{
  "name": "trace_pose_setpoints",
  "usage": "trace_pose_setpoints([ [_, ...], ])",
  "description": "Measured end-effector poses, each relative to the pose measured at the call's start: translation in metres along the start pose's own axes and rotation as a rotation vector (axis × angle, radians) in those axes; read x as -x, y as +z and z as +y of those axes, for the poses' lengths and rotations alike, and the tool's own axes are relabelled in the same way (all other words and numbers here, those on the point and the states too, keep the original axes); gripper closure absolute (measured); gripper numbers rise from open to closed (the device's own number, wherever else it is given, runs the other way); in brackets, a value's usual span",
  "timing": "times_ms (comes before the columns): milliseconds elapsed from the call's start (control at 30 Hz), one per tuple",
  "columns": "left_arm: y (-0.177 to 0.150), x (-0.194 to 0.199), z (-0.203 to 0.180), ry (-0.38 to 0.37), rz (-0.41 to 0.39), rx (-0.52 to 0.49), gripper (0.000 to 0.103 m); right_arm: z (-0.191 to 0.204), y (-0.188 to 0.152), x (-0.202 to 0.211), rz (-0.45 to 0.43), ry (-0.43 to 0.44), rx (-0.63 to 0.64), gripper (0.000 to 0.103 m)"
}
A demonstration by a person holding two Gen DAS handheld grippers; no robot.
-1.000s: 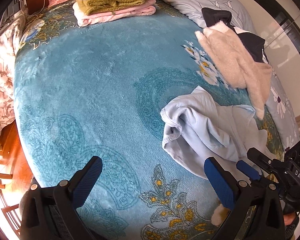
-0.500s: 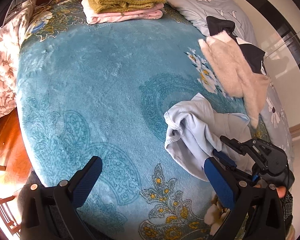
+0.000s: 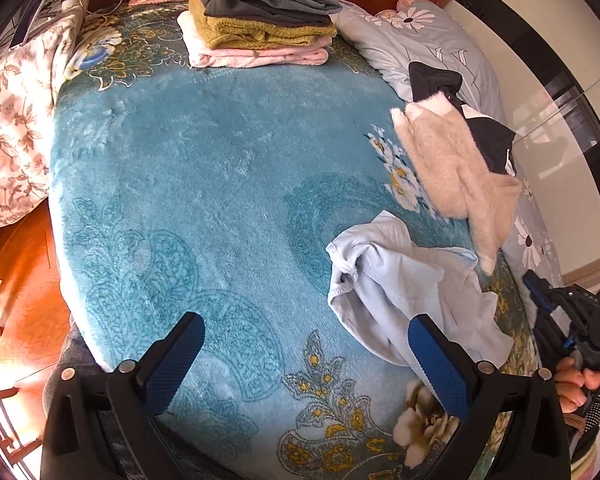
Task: Fold clothes
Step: 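Lower the light blue shirt onto the blanket and open the right gripper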
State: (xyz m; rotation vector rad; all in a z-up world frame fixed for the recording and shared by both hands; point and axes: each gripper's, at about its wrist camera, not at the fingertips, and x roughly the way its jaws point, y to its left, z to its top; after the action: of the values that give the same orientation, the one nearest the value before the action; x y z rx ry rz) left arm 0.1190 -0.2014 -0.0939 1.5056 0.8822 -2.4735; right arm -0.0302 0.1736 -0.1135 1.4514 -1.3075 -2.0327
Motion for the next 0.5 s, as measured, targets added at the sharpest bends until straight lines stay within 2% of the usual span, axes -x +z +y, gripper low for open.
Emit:
trace_pose_setpoints([
  [133,-0.003,-0.001,-0.012,-0.011,0.003,-0.031,0.0,0.018,0.016,0.035,-0.077,0.009,0.132,0.103],
  [333,-0.004,-0.011,-0.036,0.013,0.033,-0.118,0.0,-0.02,0.005,0.027,0.016,-0.045,0.101,0.1],
  [500,0.007,-0.03,-0.043,0.103,0.066,-0.166,0.0,-0.05,-0.005,0.018,0.093,-0.09,0.074,0.1],
])
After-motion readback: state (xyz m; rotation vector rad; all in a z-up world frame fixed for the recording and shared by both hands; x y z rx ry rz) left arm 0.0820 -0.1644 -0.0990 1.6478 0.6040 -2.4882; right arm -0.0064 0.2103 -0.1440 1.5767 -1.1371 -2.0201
